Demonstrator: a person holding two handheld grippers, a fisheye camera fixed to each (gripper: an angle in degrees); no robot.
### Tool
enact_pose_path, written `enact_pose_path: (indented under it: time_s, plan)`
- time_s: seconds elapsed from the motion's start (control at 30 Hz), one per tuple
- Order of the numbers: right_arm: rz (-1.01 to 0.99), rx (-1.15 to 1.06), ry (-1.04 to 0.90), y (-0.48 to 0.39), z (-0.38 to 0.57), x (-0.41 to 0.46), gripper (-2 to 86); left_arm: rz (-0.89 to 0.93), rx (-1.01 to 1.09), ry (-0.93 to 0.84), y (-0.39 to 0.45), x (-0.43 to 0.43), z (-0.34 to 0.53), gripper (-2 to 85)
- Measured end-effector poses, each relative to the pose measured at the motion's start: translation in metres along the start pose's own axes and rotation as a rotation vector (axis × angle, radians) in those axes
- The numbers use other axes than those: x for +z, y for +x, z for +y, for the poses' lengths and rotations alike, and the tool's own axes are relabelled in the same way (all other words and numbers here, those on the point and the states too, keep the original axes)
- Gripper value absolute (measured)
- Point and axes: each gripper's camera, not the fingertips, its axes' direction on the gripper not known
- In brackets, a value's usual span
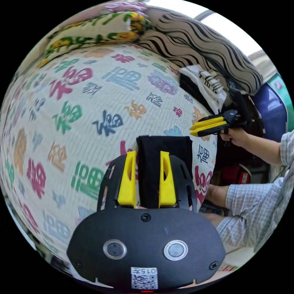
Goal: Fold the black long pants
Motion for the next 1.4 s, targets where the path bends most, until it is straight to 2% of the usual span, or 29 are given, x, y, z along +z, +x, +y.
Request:
enact_pose_path:
  time_s: [0.13,0.2,0.3,0.47,0.67,0.97,1.2,1.4]
  plan:
    - [-0.150,0.042,-0.071,0.018,-0.004,0.015,7.3,-0.031,0.255,-0.196,0.014,0.028,-0.057,11.6]
    - [-0.188,0.059,-0.068,0.024,-0.003,0.018,7.1,0.029,0.306,-0.288,0.016,0.040,-0.071,11.5]
    - [-0.236,0.083,-0.077,0.033,-0.002,0.022,6.5,0.072,0.353,-0.407,0.017,0.056,-0.084,10.8]
    - [-0.336,0.089,-0.088,0.051,-0.002,0.023,4.7,0.097,0.324,-0.465,0.016,0.058,-0.095,5.6]
    - [-0.342,0.061,-0.043,0.059,-0.002,0.006,4.2,0.114,0.363,-0.366,0.019,0.028,-0.097,1.4]
    - [-0.235,-0.024,0.128,0.047,-0.006,-0.043,4.1,0.016,0.383,0.001,0.026,-0.059,-0.067,0.5]
    - [-0.250,-0.224,0.112,-0.022,0.016,-0.049,3.9,0.004,0.295,0.174,0.032,-0.110,0.058,0.2]
    - [-0.393,-0.319,-0.095,-0.084,0.035,-0.001,3.7,0.067,0.074,0.132,0.026,-0.111,0.172,-0.3]
